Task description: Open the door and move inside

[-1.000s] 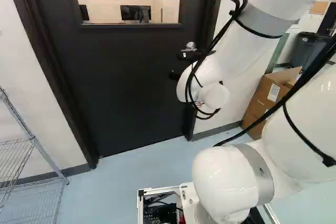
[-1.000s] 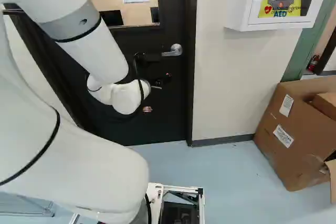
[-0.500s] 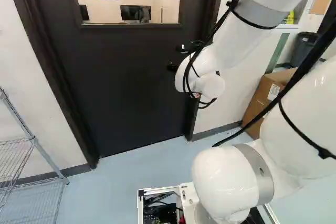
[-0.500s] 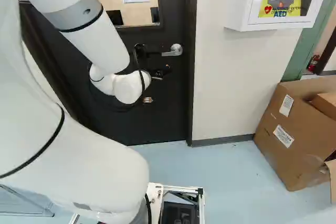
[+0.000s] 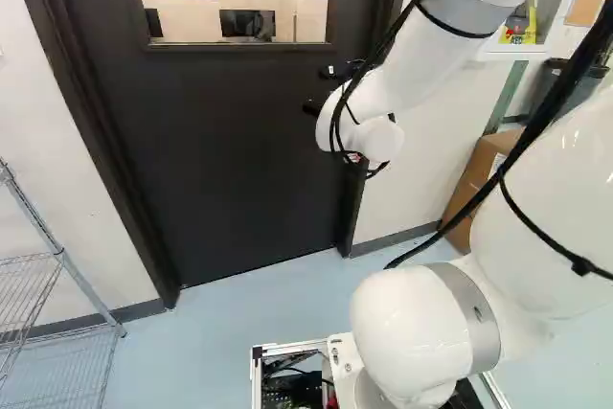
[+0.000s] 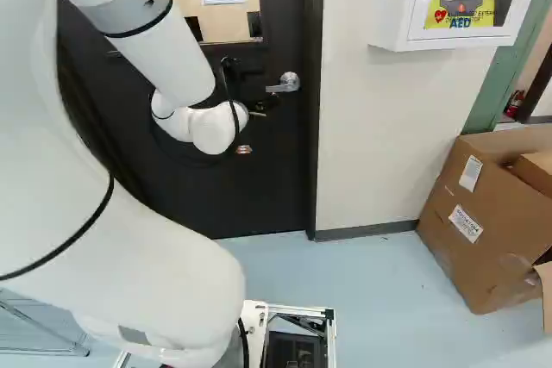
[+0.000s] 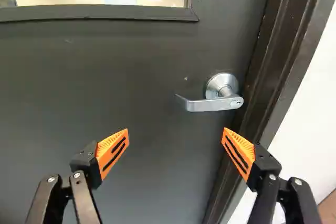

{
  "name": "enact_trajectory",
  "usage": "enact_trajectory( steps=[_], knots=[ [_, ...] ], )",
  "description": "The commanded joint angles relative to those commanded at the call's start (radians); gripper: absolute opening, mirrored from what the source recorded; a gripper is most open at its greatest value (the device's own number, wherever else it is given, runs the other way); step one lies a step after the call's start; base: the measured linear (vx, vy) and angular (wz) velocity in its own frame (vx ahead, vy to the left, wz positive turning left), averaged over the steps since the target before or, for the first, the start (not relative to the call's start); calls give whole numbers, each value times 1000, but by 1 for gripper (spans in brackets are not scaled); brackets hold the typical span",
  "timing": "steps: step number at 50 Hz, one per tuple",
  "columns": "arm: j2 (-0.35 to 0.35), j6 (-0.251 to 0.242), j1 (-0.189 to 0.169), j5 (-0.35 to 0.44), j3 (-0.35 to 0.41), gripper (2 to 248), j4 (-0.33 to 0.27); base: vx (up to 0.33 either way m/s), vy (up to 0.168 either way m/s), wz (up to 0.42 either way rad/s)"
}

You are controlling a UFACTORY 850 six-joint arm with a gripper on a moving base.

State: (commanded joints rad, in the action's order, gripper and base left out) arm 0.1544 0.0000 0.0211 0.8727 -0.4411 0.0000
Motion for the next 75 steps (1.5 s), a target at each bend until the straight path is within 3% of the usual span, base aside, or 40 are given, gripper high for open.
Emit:
enact_trajectory(
  steps=[31,50,75],
  knots=[
    [-52,0,8,-1,-119,247,0,0,0,0],
    [-84,0,13,-47,-192,247,0,0,0,0],
    [-152,0,10,-54,-234,247,0,0,0,0]
  ],
)
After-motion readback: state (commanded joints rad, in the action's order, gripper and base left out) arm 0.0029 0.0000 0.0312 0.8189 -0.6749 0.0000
